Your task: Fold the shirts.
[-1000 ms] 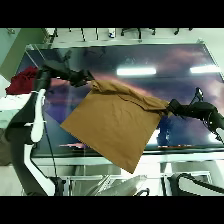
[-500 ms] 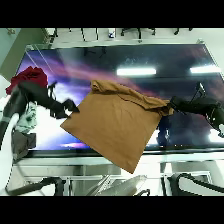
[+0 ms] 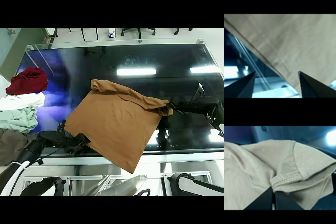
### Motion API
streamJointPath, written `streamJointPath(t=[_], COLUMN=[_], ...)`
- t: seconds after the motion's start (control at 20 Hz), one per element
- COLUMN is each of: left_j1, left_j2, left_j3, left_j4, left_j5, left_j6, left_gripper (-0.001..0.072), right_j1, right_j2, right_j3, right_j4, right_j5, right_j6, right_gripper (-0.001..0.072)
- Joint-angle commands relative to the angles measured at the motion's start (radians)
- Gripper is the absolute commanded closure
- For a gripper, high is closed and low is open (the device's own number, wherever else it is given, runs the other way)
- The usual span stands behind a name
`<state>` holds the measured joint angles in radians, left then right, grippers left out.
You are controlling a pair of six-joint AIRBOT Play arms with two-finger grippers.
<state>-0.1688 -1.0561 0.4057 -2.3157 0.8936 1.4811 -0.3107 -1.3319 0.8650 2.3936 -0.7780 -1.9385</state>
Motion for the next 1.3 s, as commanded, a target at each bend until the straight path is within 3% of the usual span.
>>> streamJointPath(t=[0.0, 0.05, 0.15, 0.35, 0.55, 0.75, 0.9, 0.95, 1.0, 1.05, 1.2, 1.25], left_j1=[-0.071, -0.071, -0.054, 0.102, 0.313, 0.375, 0.341, 0.330, 0.324, 0.318, 0.338, 0.351], left_j2=[-0.072, -0.105, -0.172, -0.299, -0.425, -0.624, -0.743, -0.776, -0.797, -0.811, -0.801, -0.777], left_j3=[0.000, 0.035, 0.128, 0.387, 0.729, 1.049, 1.164, 1.201, 1.228, 1.256, 1.323, 1.318], left_j4=[-0.015, -0.014, -0.004, 0.099, 0.230, 0.227, 0.221, 0.221, 0.220, 0.222, 0.230, 0.232], left_j5=[-0.156, -0.179, -0.217, -0.126, 0.020, 0.167, 0.248, 0.292, 0.335, 0.382, 0.529, 0.562], left_j6=[0.002, 0.002, 0.024, 0.089, 0.121, 0.153, 0.152, 0.152, 0.152, 0.138, 0.137, 0.137], left_gripper=[0.0116, 0.0119, 0.0687, 0.0696, 0.0696, 0.0695, 0.0695, 0.0573, 0.0189, 0.0016, 0.0016, 0.0017], right_j1=[0.001, 0.000, 0.000, 0.005, 0.065, 0.246, 0.311, 0.313, 0.312, 0.312, 0.312, 0.312], right_j2=[0.000, 0.000, 0.002, 0.098, 0.414, 0.651, 0.652, 0.648, 0.646, 0.646, 0.645, 0.640], right_j3=[0.001, 0.001, 0.000, -0.076, -0.370, -0.603, -0.624, -0.624, -0.621, -0.616, -0.525, -0.476], right_j4=[0.000, 0.000, -0.001, -0.090, -0.092, -0.067, -0.056, -0.051, -0.051, -0.052, -0.117, -0.188], right_j5=[-0.008, -0.012, -0.056, -0.195, -0.246, -0.164, -0.096, -0.075, -0.059, -0.053, -0.102, -0.139], right_j6=[-0.002, -0.002, -0.001, 0.081, 0.272, 0.542, 0.578, 0.577, 0.573, 0.543, 0.323, 0.314], right_gripper=[0.0689, 0.0689, 0.0690, 0.0691, 0.0689, 0.0688, 0.0683, 0.0638, 0.0444, 0.0294, 0.0272, 0.0264])
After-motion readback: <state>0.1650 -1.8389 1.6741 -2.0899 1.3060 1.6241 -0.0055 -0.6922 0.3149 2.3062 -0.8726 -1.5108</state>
